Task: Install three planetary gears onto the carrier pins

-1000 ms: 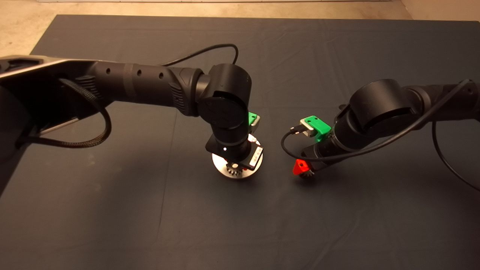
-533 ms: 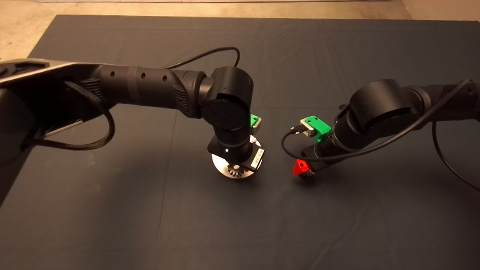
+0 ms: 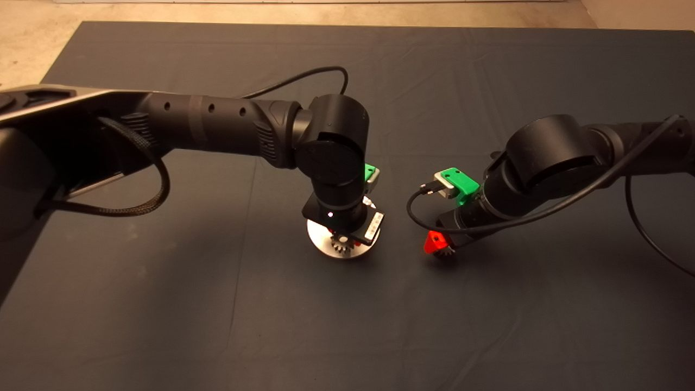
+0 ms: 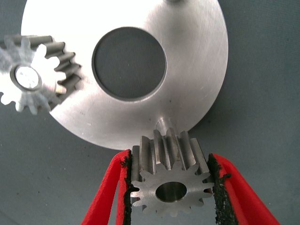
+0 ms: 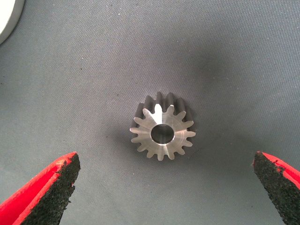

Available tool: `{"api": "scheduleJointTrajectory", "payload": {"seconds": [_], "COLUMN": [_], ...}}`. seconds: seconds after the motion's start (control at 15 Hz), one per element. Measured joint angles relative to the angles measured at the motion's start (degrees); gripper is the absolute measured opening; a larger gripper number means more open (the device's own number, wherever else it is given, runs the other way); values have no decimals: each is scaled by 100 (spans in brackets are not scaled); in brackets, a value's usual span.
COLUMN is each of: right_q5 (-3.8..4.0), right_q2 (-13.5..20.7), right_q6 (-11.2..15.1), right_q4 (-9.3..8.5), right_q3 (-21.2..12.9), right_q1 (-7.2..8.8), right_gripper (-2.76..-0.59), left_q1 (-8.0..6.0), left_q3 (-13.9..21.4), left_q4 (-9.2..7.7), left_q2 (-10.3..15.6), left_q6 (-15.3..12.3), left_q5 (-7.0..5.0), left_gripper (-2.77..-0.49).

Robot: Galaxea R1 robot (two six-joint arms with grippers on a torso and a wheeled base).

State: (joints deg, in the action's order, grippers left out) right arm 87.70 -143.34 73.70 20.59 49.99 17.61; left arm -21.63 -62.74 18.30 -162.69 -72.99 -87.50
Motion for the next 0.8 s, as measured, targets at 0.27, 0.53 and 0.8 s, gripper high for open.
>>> {"api": "scheduleJointTrajectory", "payload": {"seconds": [0.27,0.53,0.8], "right_q5": [1,0,0], "right_q2": [0,-2,-2], "right_q6": [0,0,2], "right_q4": [3,3,3], "right_q3": [-57,-61,-66], "right_q1": [2,2,2], "right_gripper": [-60,-60,-60], "left_q1": [84,160,160], "left_q3": [-169,-242,-242], "left_q4": [8,8,8], "left_q2": [-70,-68,-74], "left_q6": [102,179,196], "left_q5": [2,2,0], "left_gripper": [-236,-236,-236]}}
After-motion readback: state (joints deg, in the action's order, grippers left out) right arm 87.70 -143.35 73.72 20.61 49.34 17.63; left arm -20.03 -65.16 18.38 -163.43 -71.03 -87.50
